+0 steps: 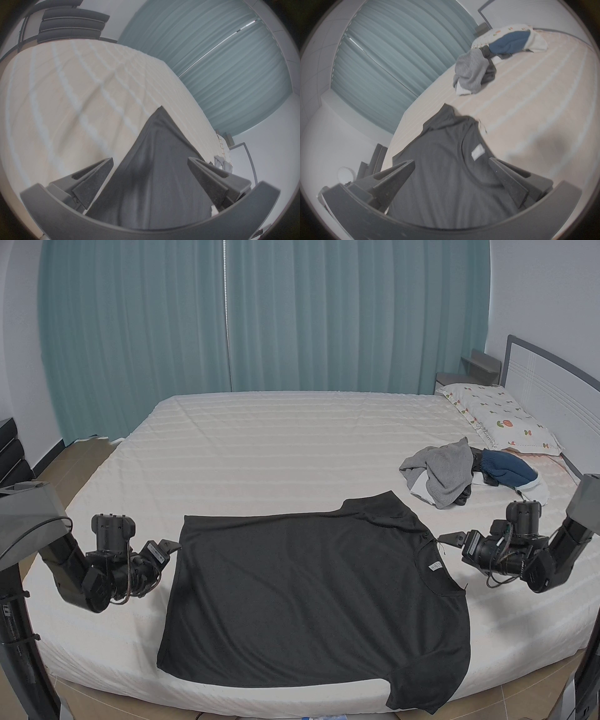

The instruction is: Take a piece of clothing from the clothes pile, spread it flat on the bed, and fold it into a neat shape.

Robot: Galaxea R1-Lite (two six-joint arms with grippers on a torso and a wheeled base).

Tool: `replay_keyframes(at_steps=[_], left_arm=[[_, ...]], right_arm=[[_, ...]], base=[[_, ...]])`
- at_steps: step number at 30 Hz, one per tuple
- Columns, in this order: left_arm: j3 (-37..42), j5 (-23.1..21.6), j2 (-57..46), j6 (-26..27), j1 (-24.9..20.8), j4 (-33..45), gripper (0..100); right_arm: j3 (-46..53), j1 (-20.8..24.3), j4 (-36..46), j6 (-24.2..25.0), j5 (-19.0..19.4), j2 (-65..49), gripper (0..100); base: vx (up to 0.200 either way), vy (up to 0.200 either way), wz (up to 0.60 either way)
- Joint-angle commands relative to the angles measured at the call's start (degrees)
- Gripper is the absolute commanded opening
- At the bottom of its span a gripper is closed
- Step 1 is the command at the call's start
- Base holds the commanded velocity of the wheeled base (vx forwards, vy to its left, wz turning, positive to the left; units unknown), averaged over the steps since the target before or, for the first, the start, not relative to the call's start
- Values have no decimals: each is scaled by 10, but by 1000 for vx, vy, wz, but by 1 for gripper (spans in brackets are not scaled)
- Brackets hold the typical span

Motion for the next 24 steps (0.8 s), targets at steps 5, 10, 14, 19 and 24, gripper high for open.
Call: replay_keyframes(at_steps=[5, 10, 14, 19, 24], left_arm=[[152, -46, -54, -25, -18, -107, 100], [186, -56, -27, -22, -18, -146, 100], [206, -55, 2, -20, -18, -182, 100], [215, -55, 37, 16, -19, -200, 100], [215, -56, 49, 46, -19, -202, 100]], right_arm=[[132, -2, -8, 28, 77, -85, 100], [135, -6, -8, 28, 79, -80, 100], [142, -14, -8, 23, 81, -76, 100], [147, -14, -8, 24, 81, -81, 100], [147, -14, -8, 24, 81, -81, 100]], base=[[-200, 0, 0], [-200, 0, 0], [0, 0, 0], [0, 0, 0], [0, 0, 0]])
